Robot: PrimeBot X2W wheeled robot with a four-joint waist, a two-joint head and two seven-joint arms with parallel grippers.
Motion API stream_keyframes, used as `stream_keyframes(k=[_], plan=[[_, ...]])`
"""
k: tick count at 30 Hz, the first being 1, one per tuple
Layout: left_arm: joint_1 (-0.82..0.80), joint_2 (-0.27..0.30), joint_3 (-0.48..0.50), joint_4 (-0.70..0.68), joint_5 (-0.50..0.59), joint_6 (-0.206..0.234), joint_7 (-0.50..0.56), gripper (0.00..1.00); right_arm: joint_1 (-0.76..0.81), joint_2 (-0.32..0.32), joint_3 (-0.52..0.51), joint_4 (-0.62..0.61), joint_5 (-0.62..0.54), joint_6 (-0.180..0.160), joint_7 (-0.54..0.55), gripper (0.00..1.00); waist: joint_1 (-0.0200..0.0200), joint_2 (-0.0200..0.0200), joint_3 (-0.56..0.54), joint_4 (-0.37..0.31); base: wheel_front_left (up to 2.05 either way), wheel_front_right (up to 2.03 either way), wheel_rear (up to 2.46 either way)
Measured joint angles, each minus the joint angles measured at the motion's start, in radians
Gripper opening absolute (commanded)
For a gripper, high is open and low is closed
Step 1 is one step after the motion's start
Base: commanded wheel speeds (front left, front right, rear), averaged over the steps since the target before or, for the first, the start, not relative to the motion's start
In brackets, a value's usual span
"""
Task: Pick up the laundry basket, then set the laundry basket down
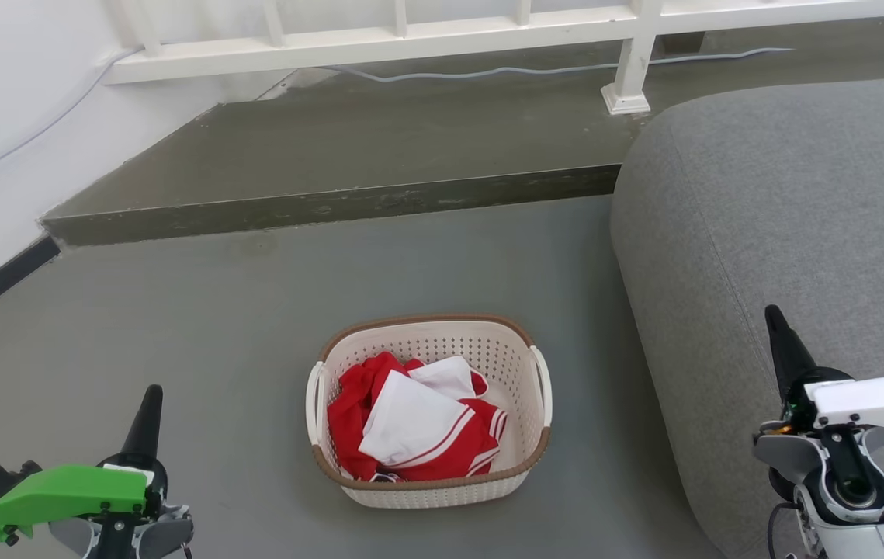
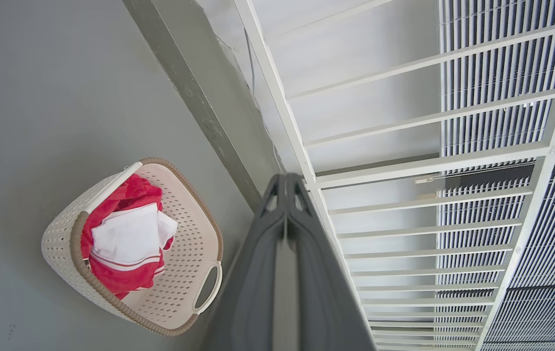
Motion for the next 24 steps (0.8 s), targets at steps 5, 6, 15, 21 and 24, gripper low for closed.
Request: stream_keyframes(k=[5,6,15,21,24], plan=[[0.000,0.000,0.008,-0.005,-0.062,-0.007,0.018,0.00,0.003,0.003,-0.024,-0.004,0.058,0.008,0.018,0.00,0.0000,0.0000,-0.003,0.003,0.00,0.00,0.00],[0.000,0.000,0.010,-0.006,-0.072,-0.008,0.018,0.00,0.003,0.003,-0.029,-0.006,0.069,0.010,0.019,0.00,0.0000,0.0000,-0.004,0.004,0.00,0.00,0.00],[0.000,0.000,0.031,-0.012,-0.196,-0.010,0.054,0.00,0.004,0.009,-0.077,-0.017,0.185,0.035,0.050,0.00,0.0000,0.0000,-0.010,0.010,0.00,0.00,0.00],[0.000,0.000,0.034,-0.015,-0.227,-0.017,0.057,0.00,0.004,0.011,-0.088,-0.020,0.202,0.038,0.058,0.00,0.0000,0.0000,-0.011,0.011,0.00,0.00,0.00],[0.000,0.000,0.034,-0.016,-0.227,-0.017,0.057,0.00,0.004,0.011,-0.088,-0.021,0.202,0.038,0.058,0.00,0.0000,0.0000,-0.011,0.011,0.00,0.00,0.00]])
